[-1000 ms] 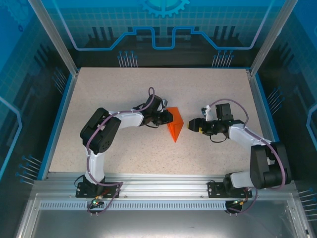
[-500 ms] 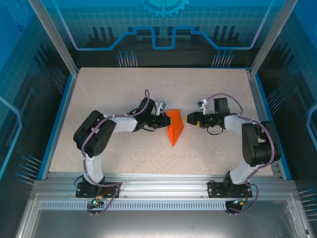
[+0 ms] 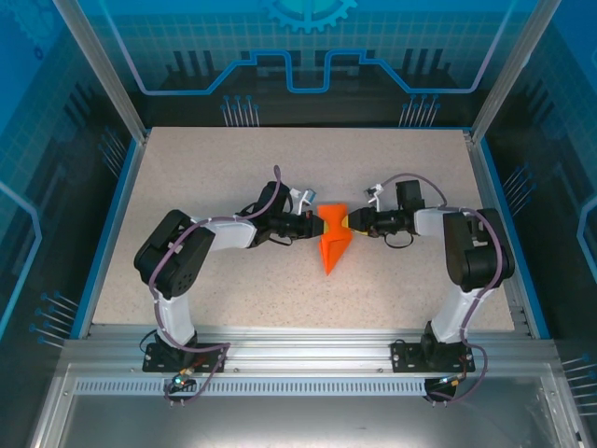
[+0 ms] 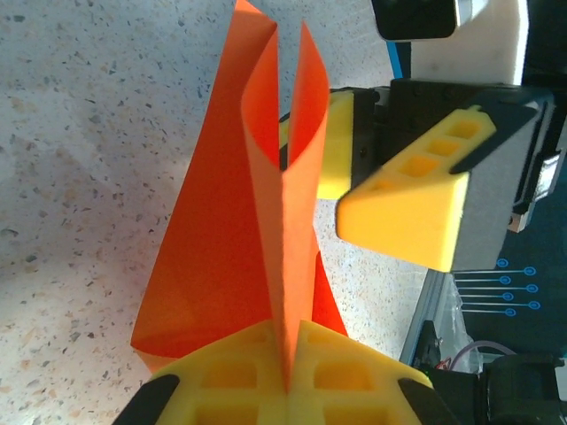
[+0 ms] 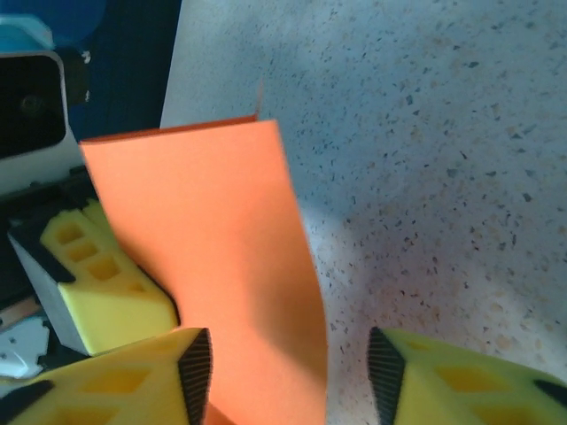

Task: Fold a paper plane with a square sheet of paper (fold left side to right side)
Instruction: Fold the wing for the fifth time at the center of the table.

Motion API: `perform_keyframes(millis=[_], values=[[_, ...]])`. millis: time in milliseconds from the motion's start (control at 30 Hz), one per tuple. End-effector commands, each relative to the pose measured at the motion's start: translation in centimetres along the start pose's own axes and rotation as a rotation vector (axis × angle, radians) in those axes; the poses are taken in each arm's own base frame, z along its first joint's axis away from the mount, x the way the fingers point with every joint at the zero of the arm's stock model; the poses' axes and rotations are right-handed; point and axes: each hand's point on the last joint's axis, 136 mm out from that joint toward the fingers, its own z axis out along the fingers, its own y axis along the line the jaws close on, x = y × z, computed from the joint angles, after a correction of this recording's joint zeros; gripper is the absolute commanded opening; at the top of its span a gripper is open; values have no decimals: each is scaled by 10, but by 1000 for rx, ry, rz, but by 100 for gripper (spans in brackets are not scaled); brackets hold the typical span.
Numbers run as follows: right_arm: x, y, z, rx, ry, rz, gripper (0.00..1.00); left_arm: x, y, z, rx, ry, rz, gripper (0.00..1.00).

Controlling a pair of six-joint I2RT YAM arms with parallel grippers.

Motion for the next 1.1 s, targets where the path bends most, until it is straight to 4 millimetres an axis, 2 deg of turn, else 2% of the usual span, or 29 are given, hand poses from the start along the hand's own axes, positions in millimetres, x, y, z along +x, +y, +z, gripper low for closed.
perform_keyframes(millis=[0, 67, 167, 233, 300, 433, 567, 633, 767, 900, 1067], values=[[1, 4, 6, -28, 22, 2, 42, 1, -3, 1, 35, 12, 42, 3], [3, 1, 6, -13, 22, 11, 28, 1, -1, 2, 29, 15, 39, 6], [5, -1, 5, 7, 23, 26, 10, -1, 4, 1, 0, 15, 41, 20], [6, 0, 3, 19, 19, 33, 0, -5, 8, -5, -37, 16, 41, 33], [7, 1, 1, 35, 12, 38, 0, -8, 9, -15, -93, 15, 63, 41], [15, 3, -5, 77, 3, 62, 0, -16, 9, -47, -254, -29, 140, 54], [21, 4, -8, 131, -3, 88, 0, -14, 2, -78, -361, -71, 187, 58], [22, 6, -8, 153, -7, 97, 0, -5, -5, -89, -399, -87, 219, 59], [24, 8, -5, 173, -10, 126, 0, 26, -21, -91, -463, -49, 311, 60], [26, 13, 4, 197, 6, 156, 0, 60, -31, -78, -514, 12, 376, 61], [29, 15, 14, 256, 19, 188, 0, 80, -35, -53, -541, 25, 392, 62]])
